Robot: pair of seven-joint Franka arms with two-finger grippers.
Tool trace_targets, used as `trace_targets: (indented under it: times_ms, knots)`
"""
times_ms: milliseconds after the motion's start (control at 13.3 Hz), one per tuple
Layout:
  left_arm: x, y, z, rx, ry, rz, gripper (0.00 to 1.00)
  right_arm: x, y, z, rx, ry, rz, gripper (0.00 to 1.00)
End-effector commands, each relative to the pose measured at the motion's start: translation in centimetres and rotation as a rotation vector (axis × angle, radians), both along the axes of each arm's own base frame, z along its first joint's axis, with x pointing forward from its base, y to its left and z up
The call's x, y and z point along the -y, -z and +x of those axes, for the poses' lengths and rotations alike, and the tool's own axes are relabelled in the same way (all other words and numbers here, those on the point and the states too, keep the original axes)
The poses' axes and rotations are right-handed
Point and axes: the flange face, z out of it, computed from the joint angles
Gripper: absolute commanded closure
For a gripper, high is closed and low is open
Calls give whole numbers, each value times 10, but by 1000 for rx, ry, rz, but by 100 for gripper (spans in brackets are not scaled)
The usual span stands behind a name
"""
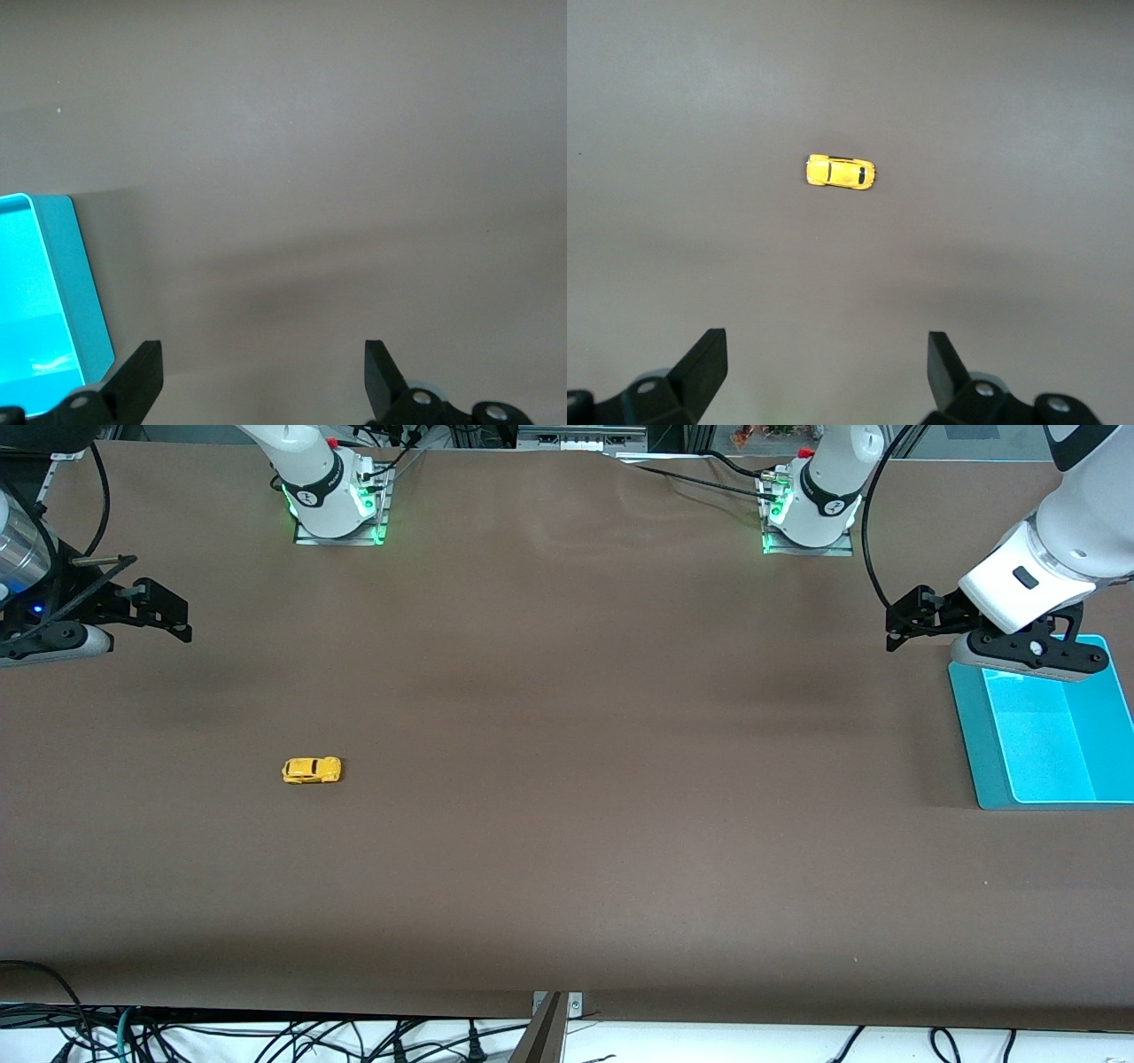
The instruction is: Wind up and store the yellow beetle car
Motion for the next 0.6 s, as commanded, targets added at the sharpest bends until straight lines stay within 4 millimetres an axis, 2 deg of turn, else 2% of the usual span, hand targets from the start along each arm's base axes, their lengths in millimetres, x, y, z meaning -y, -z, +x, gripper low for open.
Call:
trace_targets:
  times_ms: [0, 525]
  knots:
    - [0, -6, -1, -2, -4, 8, 0, -3, -6, -1, -4, 5, -1, 0]
    - [0, -6, -1, -2, -4, 10, 0, -9, -3, 0, -13, 4, -3, 0]
